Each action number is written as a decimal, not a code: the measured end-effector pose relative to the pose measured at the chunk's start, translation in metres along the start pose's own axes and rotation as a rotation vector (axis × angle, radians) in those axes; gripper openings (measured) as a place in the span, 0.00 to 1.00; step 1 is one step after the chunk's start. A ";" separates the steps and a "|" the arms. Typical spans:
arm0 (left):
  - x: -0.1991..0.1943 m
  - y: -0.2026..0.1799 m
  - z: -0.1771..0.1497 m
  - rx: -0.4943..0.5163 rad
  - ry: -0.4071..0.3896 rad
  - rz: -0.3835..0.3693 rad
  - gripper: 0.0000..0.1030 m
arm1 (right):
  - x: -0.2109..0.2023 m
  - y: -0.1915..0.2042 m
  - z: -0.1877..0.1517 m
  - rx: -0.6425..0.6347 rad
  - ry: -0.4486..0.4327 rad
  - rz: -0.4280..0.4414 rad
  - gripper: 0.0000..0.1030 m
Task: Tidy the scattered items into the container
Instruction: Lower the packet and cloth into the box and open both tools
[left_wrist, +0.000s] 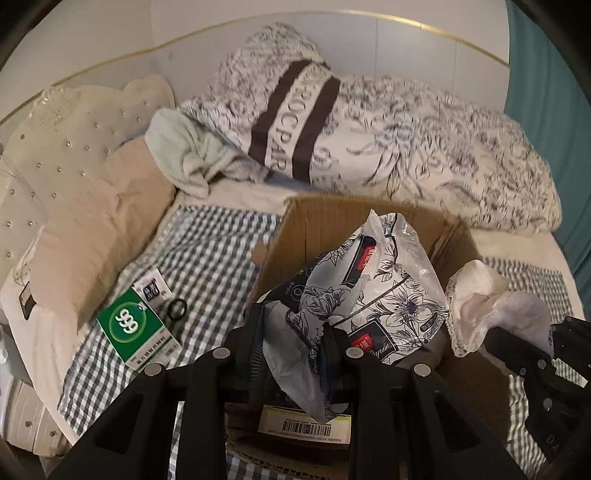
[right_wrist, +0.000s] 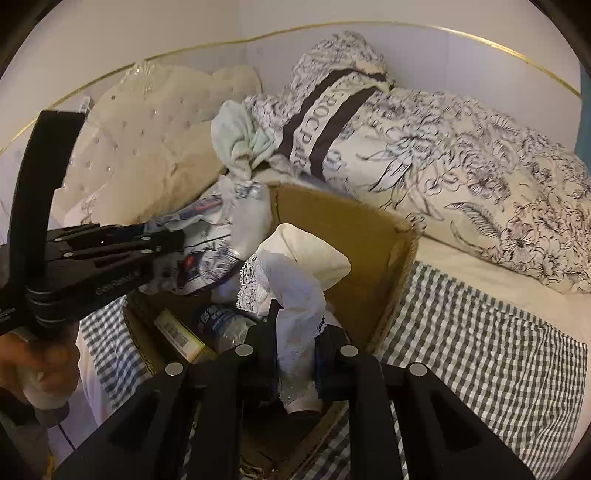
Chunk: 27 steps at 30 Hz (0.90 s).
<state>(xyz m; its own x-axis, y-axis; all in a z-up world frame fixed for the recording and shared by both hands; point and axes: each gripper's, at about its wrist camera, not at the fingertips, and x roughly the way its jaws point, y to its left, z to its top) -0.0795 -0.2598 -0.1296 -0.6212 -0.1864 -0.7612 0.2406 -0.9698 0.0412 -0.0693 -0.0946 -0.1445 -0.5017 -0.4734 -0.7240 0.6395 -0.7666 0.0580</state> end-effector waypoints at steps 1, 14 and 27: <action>0.003 -0.001 -0.001 0.001 0.010 0.000 0.24 | 0.004 0.001 -0.001 -0.005 0.013 0.001 0.13; 0.019 -0.009 -0.008 0.021 0.054 0.013 0.50 | 0.030 -0.015 -0.019 0.044 0.055 -0.006 0.53; -0.018 -0.012 -0.001 0.007 -0.026 0.015 0.69 | -0.025 -0.010 -0.014 0.049 -0.090 -0.049 0.60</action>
<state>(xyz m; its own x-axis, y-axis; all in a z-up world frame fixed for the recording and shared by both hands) -0.0701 -0.2449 -0.1168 -0.6370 -0.2050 -0.7431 0.2446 -0.9679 0.0574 -0.0551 -0.0686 -0.1363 -0.5832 -0.4699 -0.6626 0.5848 -0.8090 0.0590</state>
